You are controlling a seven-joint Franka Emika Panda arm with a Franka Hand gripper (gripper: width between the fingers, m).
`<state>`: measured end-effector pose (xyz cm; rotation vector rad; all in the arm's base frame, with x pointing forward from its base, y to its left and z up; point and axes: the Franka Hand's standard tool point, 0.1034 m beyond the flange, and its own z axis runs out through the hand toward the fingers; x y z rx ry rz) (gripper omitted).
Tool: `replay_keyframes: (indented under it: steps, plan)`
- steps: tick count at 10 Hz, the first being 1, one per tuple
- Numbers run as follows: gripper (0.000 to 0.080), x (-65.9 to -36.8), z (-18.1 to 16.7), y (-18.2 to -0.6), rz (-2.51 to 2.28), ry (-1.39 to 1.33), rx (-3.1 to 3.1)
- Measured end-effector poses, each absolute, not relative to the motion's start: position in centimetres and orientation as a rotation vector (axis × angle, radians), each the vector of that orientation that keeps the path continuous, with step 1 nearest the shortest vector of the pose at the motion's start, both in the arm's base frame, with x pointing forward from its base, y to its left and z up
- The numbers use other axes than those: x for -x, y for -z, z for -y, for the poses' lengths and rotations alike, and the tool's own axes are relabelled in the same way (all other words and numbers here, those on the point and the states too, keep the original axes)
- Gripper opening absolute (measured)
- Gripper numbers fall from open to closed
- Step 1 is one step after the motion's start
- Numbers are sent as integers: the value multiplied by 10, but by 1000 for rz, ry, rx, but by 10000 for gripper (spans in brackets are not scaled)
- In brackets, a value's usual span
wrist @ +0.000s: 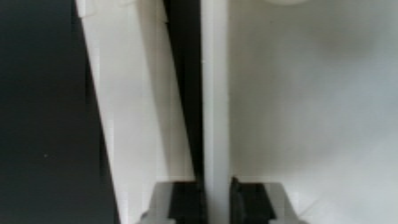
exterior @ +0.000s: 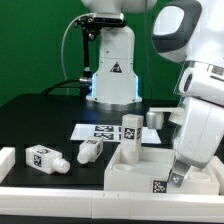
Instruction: Assemble square table
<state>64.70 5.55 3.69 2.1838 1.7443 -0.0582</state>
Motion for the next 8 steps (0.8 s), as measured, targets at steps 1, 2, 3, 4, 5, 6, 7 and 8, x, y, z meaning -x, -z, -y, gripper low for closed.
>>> replay_keyframes:
  steps: [1,2,3,4,5,6,7,8]
  plan:
    - [57,-647,-55,-37,-1744,59,-2184]
    - [57,-649,-60,-36,-1762,43,-2164]
    - [58,-651,-67,-35,-1780,32,-2144]
    - [58,-655,-70,-37,-1789,25,-2129]
    - [58,-656,-73,-38,-1800,31,-2115]
    - [58,-657,-77,-39,-1811,37,-2099]
    - [59,-657,-79,-39,-1823,48,-2080]
    - [59,-658,-79,-39,-1818,62,-2085]
